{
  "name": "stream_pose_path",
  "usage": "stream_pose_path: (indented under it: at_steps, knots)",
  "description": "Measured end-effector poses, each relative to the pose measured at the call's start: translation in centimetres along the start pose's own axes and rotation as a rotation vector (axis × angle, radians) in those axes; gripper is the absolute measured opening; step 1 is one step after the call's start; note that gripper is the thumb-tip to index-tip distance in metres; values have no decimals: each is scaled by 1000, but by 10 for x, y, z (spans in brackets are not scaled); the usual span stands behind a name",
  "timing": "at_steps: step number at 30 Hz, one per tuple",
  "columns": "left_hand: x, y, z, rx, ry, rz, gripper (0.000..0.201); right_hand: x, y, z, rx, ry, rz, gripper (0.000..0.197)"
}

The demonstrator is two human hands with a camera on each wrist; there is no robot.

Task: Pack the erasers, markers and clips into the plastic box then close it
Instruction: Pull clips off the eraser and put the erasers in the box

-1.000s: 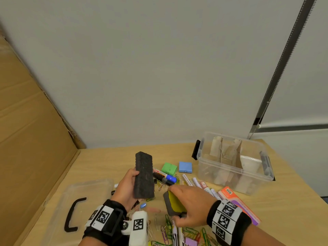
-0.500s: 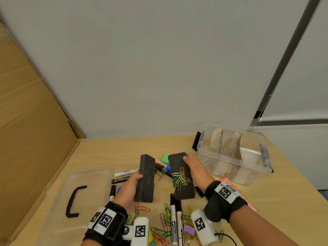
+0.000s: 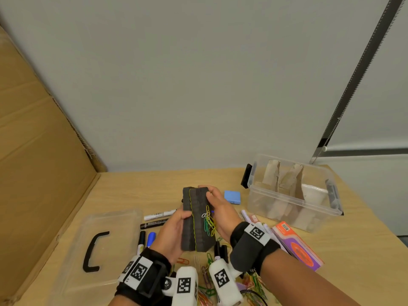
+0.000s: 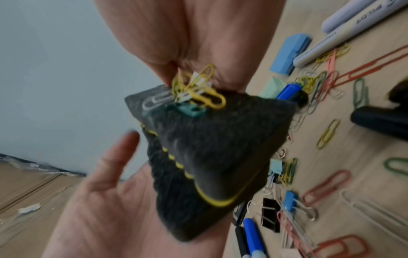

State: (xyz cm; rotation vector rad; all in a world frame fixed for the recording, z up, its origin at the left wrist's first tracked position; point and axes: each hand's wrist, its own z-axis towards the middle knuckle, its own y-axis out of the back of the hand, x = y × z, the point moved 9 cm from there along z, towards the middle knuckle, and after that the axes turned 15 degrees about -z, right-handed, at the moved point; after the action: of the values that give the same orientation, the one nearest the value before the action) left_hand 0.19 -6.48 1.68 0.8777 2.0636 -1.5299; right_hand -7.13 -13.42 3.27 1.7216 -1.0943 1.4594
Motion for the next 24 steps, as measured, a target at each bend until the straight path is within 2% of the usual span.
stream_pose_path:
  at_steps: [4,9,11,14,17,24]
  knots:
    - [-4,-2,2,-10,-47,57,48,-2,-1,5,-50,4,-123,22]
    - [1,18,3,-41,-26,-54,48,0,-6,-6,0,66,-445,37]
    - [2,26,2,-44,-9,-102,46,2,-4,-17,-24,145,-512,36]
    - [1,32,4,-52,-6,-170,45,10,0,-35,-107,322,-668,21]
    - [1,35,7,-89,-19,-216,47,9,-10,-41,-71,431,-868,20]
    - [0,37,7,-101,-67,-197,50,6,-7,-34,-49,387,-856,18]
